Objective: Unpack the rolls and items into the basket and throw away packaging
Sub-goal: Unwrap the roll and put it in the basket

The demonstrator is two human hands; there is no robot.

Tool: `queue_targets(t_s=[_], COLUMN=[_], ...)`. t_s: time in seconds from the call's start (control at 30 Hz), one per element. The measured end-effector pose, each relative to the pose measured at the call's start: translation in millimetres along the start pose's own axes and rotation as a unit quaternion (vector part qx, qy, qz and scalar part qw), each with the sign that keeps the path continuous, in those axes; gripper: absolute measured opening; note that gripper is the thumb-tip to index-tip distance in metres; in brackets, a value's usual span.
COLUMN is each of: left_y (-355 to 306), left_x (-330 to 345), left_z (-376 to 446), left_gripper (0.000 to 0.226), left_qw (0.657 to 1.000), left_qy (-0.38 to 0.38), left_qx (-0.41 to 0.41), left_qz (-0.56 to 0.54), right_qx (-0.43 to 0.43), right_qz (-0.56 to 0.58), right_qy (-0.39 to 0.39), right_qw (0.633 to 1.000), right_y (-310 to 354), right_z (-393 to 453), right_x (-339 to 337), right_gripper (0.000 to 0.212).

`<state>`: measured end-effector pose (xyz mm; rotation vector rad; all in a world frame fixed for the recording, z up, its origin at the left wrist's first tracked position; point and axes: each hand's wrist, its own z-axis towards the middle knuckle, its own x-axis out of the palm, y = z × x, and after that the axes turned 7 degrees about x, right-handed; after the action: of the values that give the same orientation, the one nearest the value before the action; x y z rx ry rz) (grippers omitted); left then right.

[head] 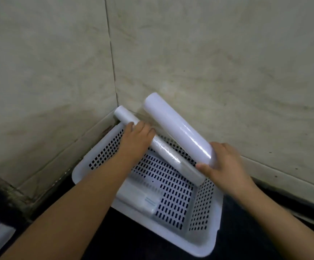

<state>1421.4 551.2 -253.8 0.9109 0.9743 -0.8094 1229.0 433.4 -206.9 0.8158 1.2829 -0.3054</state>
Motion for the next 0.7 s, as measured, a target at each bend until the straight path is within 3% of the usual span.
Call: queue_targets(t_s=[0.1,0.23,0.3,0.6,0.7], left_y=[3.9,11.0,9.4,29.9,28.2], left_x=[-2.7,-13.6,-15.6,-36.1,-39.1], left_z=[-4.8,-36.6,-50.3,-74.0,-65.3], left_gripper=[0.047,0.04,0.035,0.067,0.064], left_qw=[1.0,0.995,0.996,0.999,1.0], left_qy=[0.02,-0.061,-0.06,0.003,0.002], left_qx=[0.017,0.071,0.073,0.005,-0.014], left_qz=[0.011,0.021,0.008,-0.033,-0.021], right_qx=[0.001,-0.013,-0.024,-0.083,-0.071], right_qz=[0.01,0.006,0.02,0.009,0.024], right_qy=[0.003,0.003,0.005,0.058,0.071], right_qw=[1.0,1.0,1.0,0.995,0.995], right_y=[0.1,9.1,22.9,82.0,79.5], right_z=[3.0,9.0,15.1,48.6,54.0], right_x=[-2.4,-6.5,-5.5,20.2,27.4], right_gripper=[0.046,0.044,0.044,0.043,0.044])
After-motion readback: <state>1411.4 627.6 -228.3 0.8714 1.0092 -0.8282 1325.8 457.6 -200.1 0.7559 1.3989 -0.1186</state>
